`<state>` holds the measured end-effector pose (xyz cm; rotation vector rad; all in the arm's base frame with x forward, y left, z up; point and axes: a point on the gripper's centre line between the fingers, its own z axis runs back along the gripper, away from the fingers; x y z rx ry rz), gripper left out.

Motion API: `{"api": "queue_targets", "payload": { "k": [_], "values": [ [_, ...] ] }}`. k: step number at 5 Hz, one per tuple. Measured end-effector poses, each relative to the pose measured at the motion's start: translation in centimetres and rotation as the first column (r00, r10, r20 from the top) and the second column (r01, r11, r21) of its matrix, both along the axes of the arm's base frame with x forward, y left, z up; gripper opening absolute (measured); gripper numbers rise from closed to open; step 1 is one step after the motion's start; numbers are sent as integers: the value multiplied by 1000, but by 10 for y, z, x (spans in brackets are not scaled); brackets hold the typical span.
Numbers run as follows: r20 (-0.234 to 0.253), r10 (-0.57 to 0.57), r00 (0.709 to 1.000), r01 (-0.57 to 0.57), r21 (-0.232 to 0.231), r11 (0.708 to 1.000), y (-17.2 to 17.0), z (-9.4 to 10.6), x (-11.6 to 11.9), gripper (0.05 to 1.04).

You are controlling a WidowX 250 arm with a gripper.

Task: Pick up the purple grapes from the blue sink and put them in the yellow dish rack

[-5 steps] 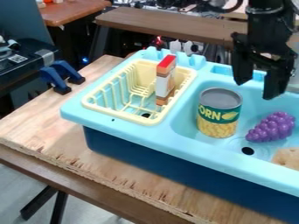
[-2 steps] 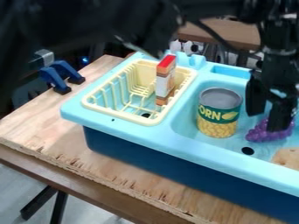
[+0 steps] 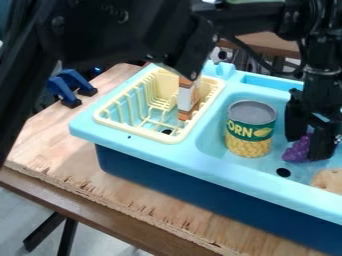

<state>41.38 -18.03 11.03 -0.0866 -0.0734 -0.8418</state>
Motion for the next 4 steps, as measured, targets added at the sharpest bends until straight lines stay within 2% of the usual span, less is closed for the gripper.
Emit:
{"api": "queue_targets", "payload": {
  "k": [1,2,3,4],
  "values": [
    [30,-20,999,20,0,1000,-9,-6,3,1001],
    [46,-14,999,13,19,1000,-14,-13,5,1001],
    [46,-1,999,-1,39,999,-11,-19,7,966],
    [54,-8,999,6,37,999,-9,-18,9,845]
  ]
}}
